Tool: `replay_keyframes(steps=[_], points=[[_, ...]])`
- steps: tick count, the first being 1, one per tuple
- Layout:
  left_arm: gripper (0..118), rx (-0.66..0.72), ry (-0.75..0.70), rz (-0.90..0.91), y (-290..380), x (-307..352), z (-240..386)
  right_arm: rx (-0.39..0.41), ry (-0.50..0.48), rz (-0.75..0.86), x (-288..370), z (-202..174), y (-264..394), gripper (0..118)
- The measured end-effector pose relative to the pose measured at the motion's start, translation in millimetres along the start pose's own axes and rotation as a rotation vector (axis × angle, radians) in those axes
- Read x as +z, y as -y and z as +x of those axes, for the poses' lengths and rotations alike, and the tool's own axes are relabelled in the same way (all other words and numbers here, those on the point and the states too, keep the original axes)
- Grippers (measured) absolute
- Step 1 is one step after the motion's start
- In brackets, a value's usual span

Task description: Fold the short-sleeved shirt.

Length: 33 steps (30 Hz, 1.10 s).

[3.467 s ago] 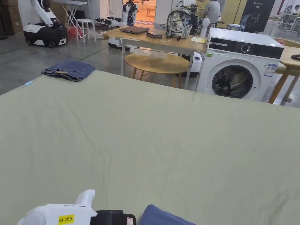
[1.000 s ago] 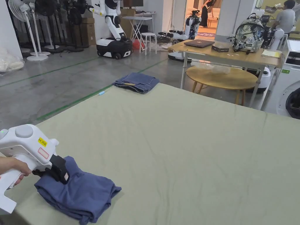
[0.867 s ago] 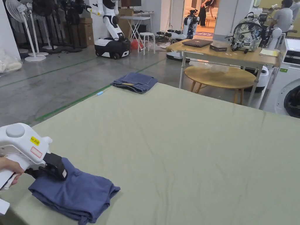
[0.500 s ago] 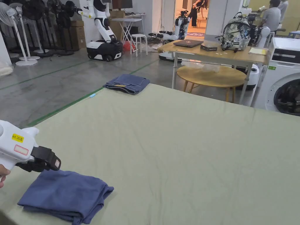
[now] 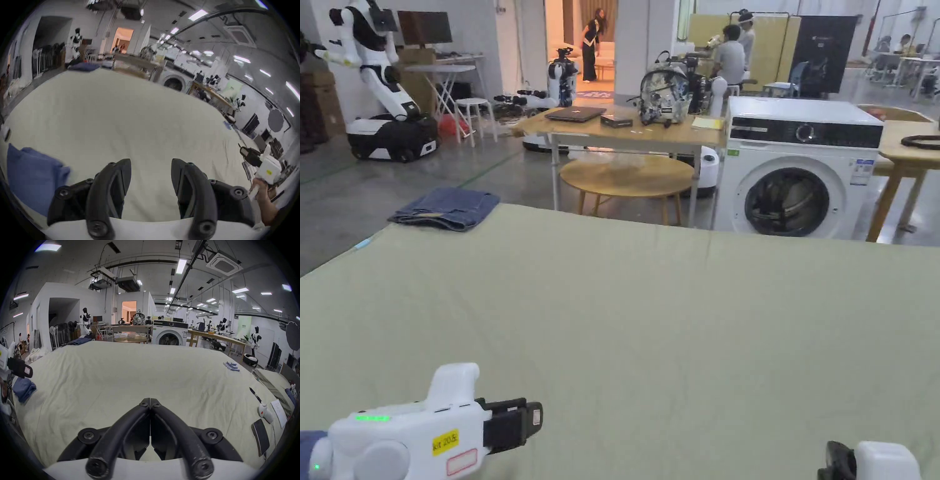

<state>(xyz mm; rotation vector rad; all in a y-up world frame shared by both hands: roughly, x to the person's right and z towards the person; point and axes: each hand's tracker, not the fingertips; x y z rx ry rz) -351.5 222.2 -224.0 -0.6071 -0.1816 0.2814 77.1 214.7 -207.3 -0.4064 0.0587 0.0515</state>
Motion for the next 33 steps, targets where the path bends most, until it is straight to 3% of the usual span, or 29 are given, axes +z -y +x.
replay_keyframes(steps=[4, 11, 13, 24, 33], points=[[45, -0.165, -0.095, 0.172, 0.5, -22.9, 59.5, -0.03, 0.022, 0.051, 1.5, 6.1, -12.0, 0], [1, -0.258, -0.211, 0.373, 5.1, -24.1, 121.1, -0.083, 0.059, 0.143, 7.0, 8.6, -32.2, 0], [0, -0.264, -0.27, 0.424, 5.3, -19.0, 129.1, -0.096, 0.055, 0.16, 6.6, 8.2, -33.1, 0], [0, -0.313, -0.304, 0.492, 0.8, -3.3, 119.0, -0.105, 0.067, 0.214, 4.4, 9.1, -36.9, 0], [0, -0.214, -0.27, 0.495, 5.0, -2.1, 119.8, -0.093, 0.078, 0.238, 9.5, 0.5, -38.5, 0]])
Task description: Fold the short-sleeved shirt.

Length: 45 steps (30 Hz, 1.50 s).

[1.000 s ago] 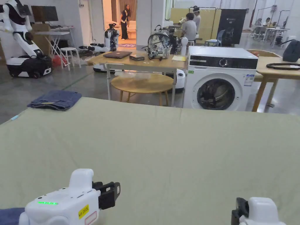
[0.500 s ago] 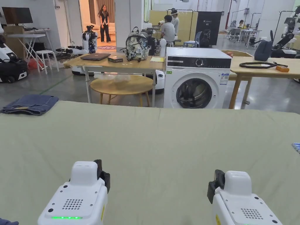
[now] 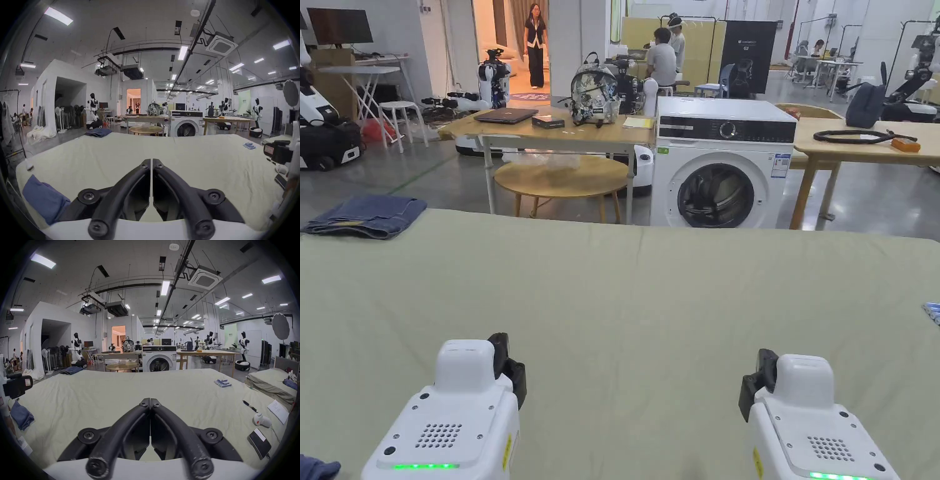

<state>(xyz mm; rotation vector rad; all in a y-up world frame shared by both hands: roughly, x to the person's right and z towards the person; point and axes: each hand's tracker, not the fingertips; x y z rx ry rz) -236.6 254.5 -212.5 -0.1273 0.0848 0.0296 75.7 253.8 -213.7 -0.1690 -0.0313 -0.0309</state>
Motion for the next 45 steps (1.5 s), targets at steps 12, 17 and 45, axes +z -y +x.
replay_keyframes(steps=[12, 17, 45], points=[[0, 0.002, 0.028, 0.003, 0.6, -4.3, 7.4, -0.002, -0.004, -0.019, -0.7, -5.8, 9.5, 0], [0, -0.009, 0.009, 0.015, 0.2, -3.2, 9.3, 0.003, -0.001, -0.018, -0.5, -6.7, 8.0, 0], [88, 0.109, 0.031, 0.069, 5.7, -9.1, -10.4, -0.008, -0.017, 0.028, -1.3, 7.8, 5.8, 105]])
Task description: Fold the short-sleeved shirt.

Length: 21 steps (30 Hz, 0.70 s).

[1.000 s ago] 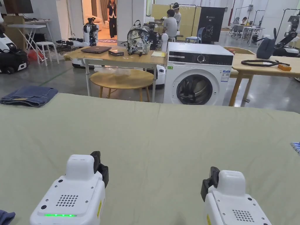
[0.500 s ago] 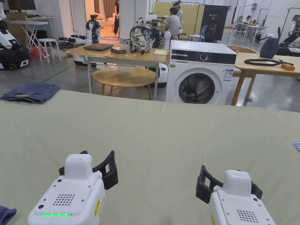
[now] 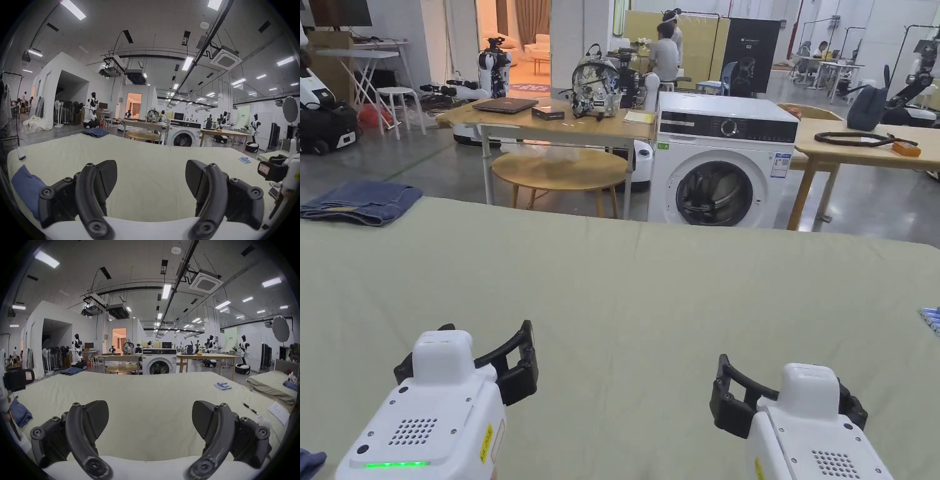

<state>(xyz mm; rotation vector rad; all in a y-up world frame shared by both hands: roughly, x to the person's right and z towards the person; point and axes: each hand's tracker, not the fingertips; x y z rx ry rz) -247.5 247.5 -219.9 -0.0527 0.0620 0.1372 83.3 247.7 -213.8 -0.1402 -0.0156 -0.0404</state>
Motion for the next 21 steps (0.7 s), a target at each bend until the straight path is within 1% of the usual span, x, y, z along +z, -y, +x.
replay_keyframes(steps=[2, 3, 5, 10, 15, 17, 21], points=[[88, -0.013, -0.003, -0.018, 0.5, -2.1, -0.6, -0.029, -0.007, -0.007, -1.0, 1.4, 0.8, 105], [88, -0.028, -0.004, -0.026, 1.1, -3.7, -2.7, -0.031, 0.013, -0.009, -1.4, 0.5, 1.6, 105], [88, -0.058, -0.003, -0.037, 1.7, -4.5, -2.8, -0.014, 0.05, -0.015, -2.8, -1.8, 2.6, 105], [88, -0.071, -0.001, -0.036, 1.5, -2.1, -1.1, -0.012, 0.035, -0.021, -3.5, -2.3, 1.9, 105], [88, -0.058, 0.003, -0.042, 1.9, -1.3, -4.6, 0.002, 0.062, -0.036, -7.4, -10.5, -6.2, 105], [88, -0.059, 0.007, -0.049, 0.7, -1.0, -4.9, 0.002, 0.05, -0.043, -7.9, -10.6, -9.8, 105], [88, -0.059, 0.014, -0.049, -2.6, 2.3, -5.1, -0.027, 0.015, -0.052, -11.4, -10.3, -14.0, 105]])
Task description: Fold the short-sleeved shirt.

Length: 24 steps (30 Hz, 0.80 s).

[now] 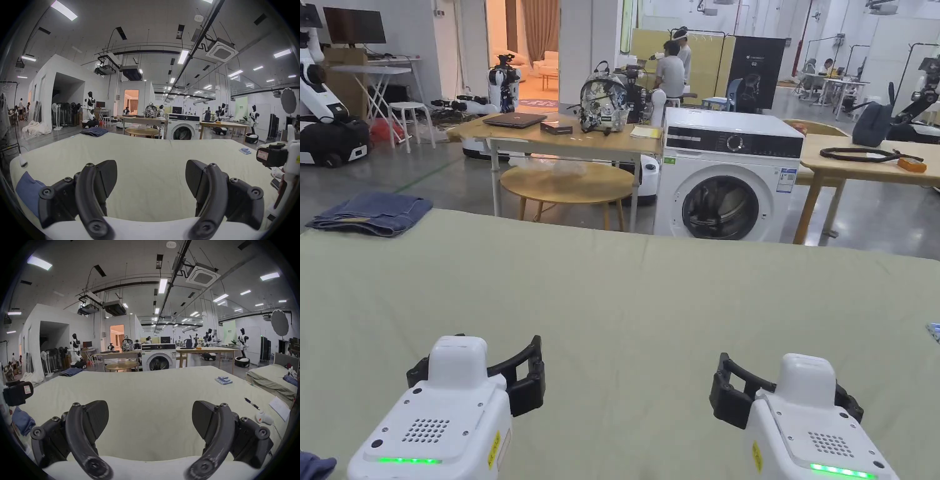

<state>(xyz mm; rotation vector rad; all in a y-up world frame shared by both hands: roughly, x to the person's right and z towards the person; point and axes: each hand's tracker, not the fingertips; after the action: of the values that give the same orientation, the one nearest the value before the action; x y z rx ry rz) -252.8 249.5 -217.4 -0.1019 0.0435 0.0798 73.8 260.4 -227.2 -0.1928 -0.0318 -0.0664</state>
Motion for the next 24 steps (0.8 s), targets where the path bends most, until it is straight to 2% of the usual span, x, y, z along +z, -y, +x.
replay_keyframes(steps=[5, 12, 18, 24], points=[[88, -0.002, -0.005, -0.004, -4.8, -0.1, -0.3, -0.028, 0.01, -0.013, -4.3, -0.6, -10.5, 105], [88, -0.001, -0.005, -0.004, -8.8, -5.5, -3.1, -0.112, 0.0, -0.055, -8.8, 2.4, -22.2, 105], [88, 0.015, 0.0, -0.01, -8.8, -6.3, -6.3, -0.05, 0.057, -0.075, -8.9, -10.1, -24.0, 105], [88, 0.021, 0.007, -0.017, -8.4, -7.2, -8.4, -0.065, 0.06, -0.083, -7.6, -9.3, -23.2, 105]])
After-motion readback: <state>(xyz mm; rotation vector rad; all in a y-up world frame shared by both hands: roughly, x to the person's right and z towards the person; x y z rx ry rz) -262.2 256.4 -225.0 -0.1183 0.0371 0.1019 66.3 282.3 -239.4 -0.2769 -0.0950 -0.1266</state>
